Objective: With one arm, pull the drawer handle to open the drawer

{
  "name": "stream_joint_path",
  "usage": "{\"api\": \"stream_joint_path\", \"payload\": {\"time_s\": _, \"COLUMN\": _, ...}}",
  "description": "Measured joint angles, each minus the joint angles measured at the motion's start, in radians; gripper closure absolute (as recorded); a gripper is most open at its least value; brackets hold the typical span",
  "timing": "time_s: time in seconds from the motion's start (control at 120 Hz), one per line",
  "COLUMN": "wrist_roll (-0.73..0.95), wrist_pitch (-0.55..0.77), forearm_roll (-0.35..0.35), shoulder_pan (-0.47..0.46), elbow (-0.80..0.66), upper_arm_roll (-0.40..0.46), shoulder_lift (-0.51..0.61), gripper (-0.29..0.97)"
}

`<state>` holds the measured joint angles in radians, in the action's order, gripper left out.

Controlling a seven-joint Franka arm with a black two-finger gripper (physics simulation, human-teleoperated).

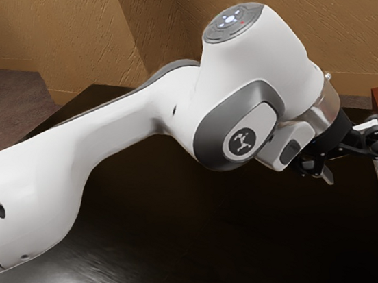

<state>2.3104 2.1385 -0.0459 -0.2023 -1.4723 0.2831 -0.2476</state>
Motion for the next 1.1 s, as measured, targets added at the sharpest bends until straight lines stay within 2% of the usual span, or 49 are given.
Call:
{"api": "stream_joint_path", "payload": {"time_s": 0.933, "wrist_roll": -0.009, "wrist_pitch": 0.093, "forearm_roll": -0.010, "shoulder_pan": 0.020, "elbow": 0.021, "upper_arm_roll": -0.004, "shoulder_lift": -0.098, "gripper": 0.15}}
{"api": "stream_joint_path", "payload": {"time_s": 1.017, "wrist_roll": -0.011, "wrist_pitch": 0.095, "forearm_roll": -0.033, "shoulder_pan": 0.025, "elbow": 0.010, "upper_arm_roll": -0.002, "shoulder_lift": -0.091, "gripper": 0.15}}
{"api": "stream_joint_path", "payload": {"time_s": 1.1, "wrist_roll": -0.014, "wrist_pitch": 0.097, "forearm_roll": -0.049, "shoulder_pan": 0.036, "elbow": -0.009, "upper_arm_roll": 0.001, "shoulder_lift": -0.084, "gripper": 0.10}}
